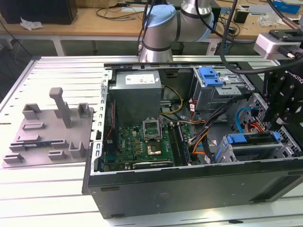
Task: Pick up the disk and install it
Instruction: 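Insert the first disk wire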
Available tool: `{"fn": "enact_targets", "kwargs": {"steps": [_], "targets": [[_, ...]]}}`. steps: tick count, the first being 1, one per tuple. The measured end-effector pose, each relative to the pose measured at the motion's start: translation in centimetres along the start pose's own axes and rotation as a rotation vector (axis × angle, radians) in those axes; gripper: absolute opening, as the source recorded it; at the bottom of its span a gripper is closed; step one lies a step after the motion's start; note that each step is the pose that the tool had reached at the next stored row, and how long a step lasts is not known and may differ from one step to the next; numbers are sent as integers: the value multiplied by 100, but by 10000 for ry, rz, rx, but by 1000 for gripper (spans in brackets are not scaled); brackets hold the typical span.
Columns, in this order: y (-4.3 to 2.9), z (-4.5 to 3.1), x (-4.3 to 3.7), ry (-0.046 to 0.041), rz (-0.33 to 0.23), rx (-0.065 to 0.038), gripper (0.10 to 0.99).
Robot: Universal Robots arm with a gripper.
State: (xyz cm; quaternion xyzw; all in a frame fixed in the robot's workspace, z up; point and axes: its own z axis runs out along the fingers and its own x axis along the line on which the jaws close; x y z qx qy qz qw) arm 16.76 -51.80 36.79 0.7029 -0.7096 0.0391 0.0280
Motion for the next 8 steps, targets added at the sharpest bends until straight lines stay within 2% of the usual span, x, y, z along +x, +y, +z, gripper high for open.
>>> {"fn": "enact_targets", "kwargs": {"steps": [8], "targets": [[0,-1,-1,16,-1,0,302]]}}
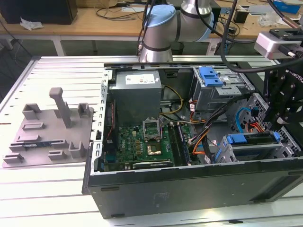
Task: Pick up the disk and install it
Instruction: 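Insert the first disk wire, then insert the second disk wire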
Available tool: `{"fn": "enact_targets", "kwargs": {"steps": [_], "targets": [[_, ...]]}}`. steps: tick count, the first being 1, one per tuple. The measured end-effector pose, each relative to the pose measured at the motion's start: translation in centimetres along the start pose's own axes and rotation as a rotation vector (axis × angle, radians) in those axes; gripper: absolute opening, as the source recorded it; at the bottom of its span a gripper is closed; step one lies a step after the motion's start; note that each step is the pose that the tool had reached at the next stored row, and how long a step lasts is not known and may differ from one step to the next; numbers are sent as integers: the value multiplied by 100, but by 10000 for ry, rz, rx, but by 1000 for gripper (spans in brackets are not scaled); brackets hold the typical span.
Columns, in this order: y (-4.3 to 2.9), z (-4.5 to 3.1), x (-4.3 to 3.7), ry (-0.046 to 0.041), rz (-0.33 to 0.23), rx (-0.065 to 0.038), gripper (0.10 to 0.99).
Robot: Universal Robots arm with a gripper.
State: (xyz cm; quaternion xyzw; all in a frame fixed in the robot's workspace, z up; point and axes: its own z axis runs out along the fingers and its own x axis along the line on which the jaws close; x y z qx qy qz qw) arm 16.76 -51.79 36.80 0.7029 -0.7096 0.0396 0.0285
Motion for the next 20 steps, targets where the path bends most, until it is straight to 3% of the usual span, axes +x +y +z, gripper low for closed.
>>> {"fn": "enact_targets", "kwargs": {"steps": [8,9,12,14,15,20], "targets": [[0,0,-2,22,0,0,302],[-1,-3,-32,54,-2,0,302],[-16,-34,-350,484,-8,-2,302],[-18,-41,-424,789,-25,-65,302],[-18,-45,-470,982,-30,-76,302],[-19,-55,-561,1196,-39,-72,302]]}}
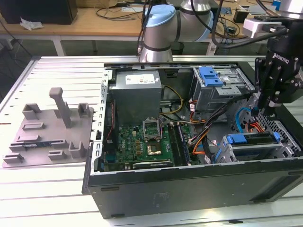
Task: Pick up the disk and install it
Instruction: 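Insert the second disk wire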
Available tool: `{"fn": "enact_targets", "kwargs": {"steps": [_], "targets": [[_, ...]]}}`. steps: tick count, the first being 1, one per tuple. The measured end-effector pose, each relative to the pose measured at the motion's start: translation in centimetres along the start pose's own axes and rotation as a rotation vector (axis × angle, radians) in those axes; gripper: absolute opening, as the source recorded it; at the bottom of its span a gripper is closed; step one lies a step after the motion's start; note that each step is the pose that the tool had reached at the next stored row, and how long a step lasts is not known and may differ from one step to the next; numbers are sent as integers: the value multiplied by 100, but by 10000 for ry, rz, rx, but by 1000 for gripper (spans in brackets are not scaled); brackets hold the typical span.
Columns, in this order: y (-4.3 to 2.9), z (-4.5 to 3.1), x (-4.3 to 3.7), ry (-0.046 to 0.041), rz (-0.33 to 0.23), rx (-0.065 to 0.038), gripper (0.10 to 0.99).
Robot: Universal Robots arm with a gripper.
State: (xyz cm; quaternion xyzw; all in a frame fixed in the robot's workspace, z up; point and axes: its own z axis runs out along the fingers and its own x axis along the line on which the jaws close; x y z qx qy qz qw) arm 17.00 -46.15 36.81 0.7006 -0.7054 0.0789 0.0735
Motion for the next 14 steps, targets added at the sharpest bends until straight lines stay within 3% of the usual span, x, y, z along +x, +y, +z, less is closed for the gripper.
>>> {"fn": "enact_targets", "kwargs": {"steps": [3,7,9,11,14], "targets": [[0,-9,-37,134,-4,2,302],[1,-20,-92,421,-5,3,302],[1,-23,-106,534,-5,4,380],[1,-27,-122,656,-7,5,380],[3,-27,-126,730,23,-3,380]]}}
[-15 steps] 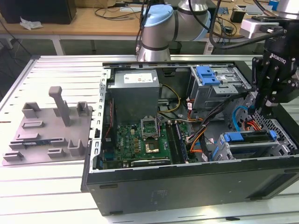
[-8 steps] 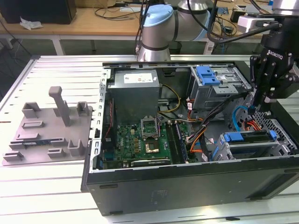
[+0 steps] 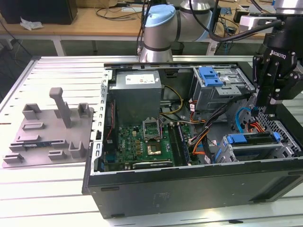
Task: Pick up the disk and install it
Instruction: 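Insert the second disk wire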
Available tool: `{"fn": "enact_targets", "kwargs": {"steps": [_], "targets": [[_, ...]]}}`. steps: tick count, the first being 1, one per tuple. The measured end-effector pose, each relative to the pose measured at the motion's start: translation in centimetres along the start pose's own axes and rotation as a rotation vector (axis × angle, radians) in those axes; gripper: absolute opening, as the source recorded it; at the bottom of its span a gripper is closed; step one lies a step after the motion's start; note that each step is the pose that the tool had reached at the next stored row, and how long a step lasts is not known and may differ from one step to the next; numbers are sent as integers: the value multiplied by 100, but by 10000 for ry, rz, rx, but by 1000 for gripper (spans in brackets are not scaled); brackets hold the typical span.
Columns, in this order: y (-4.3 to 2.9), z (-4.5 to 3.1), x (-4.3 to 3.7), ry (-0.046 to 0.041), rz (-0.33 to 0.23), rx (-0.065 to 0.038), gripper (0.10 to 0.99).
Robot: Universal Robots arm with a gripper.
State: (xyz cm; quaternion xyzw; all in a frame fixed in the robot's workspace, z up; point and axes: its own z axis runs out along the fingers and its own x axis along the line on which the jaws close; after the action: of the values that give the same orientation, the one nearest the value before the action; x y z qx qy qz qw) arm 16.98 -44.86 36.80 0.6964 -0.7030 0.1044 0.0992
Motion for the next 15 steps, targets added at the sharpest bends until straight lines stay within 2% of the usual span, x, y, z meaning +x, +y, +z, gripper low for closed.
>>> {"fn": "enact_targets", "kwargs": {"steps": [3,6,8,9,10,13,15], "targets": [[1,0,-1,10,209,-62,380],[0,1,0,23,380,-245,380],[-13,2,-1,73,250,-686,380],[-15,3,-2,101,231,-750,380],[-16,3,-3,153,219,-793,380],[-16,9,-31,471,224,-809,380],[-16,19,-48,651,233,-806,380]]}}
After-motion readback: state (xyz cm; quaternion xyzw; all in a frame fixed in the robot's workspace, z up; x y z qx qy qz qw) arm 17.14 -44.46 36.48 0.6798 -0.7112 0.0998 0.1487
